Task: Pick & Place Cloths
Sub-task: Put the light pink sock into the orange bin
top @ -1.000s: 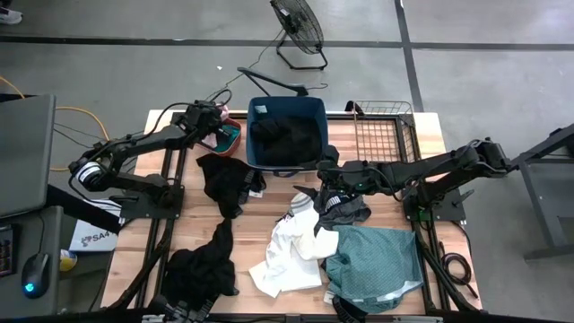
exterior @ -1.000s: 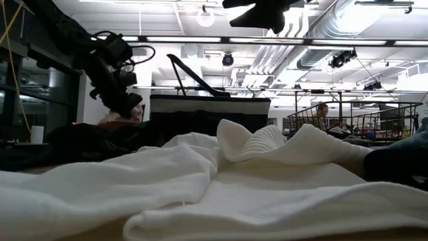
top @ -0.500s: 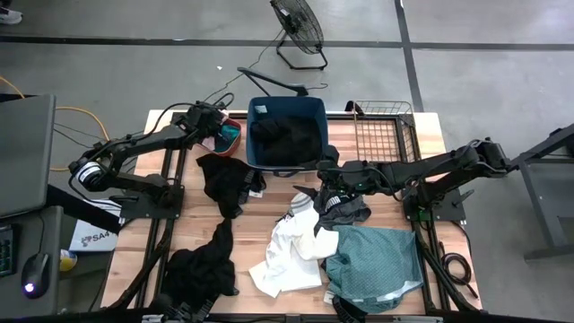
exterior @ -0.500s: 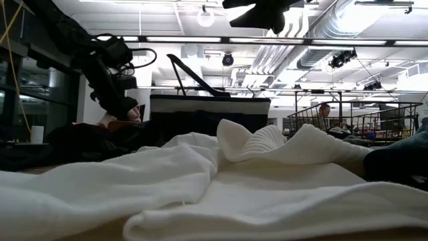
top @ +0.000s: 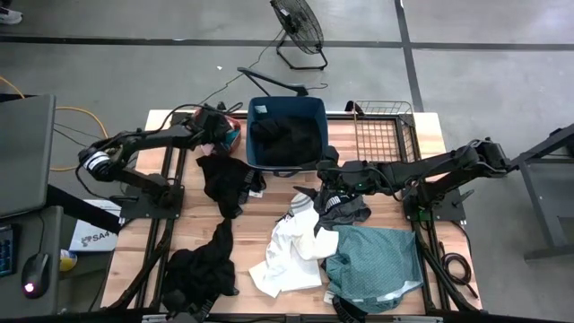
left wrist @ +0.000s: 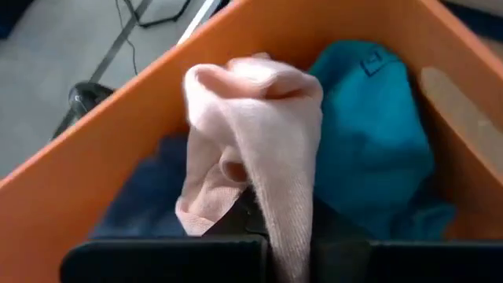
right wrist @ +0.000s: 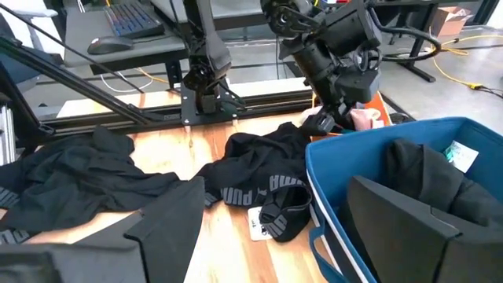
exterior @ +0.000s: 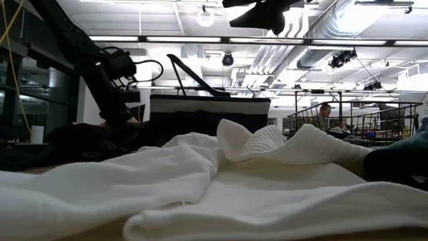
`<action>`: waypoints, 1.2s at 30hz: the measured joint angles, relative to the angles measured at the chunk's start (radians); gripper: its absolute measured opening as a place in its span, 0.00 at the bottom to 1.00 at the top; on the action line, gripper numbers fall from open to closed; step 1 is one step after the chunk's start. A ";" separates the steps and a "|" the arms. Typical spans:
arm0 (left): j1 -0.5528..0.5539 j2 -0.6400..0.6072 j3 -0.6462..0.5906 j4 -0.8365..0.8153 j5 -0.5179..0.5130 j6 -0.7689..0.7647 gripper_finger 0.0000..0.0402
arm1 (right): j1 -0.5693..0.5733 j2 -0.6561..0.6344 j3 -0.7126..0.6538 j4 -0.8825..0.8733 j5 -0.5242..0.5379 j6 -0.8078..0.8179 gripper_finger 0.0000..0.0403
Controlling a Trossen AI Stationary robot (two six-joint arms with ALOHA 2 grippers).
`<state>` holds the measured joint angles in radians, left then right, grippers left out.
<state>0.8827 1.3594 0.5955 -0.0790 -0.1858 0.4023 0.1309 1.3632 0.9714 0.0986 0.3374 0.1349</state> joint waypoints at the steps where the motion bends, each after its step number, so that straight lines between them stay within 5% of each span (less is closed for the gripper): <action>1: 0.000 0.014 0.002 0.015 -0.001 0.005 0.00 | 0.000 0.000 0.000 -0.001 0.000 0.000 0.75; 13: 0.007 0.069 0.002 0.029 -0.020 0.012 0.01 | 0.000 0.000 -0.001 -0.034 0.002 0.004 0.75; 27: 0.007 0.071 0.106 -0.112 -0.037 -0.119 0.13 | 0.000 0.000 -0.001 -0.035 0.001 0.005 0.75; 36: 0.007 0.070 0.220 -0.289 -0.043 -0.167 0.30 | 0.000 0.000 -0.001 -0.037 0.000 0.023 0.75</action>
<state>0.8902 1.4296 0.8152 -0.3683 -0.2291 0.2353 0.1307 1.3636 0.9707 0.0612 0.3378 0.1577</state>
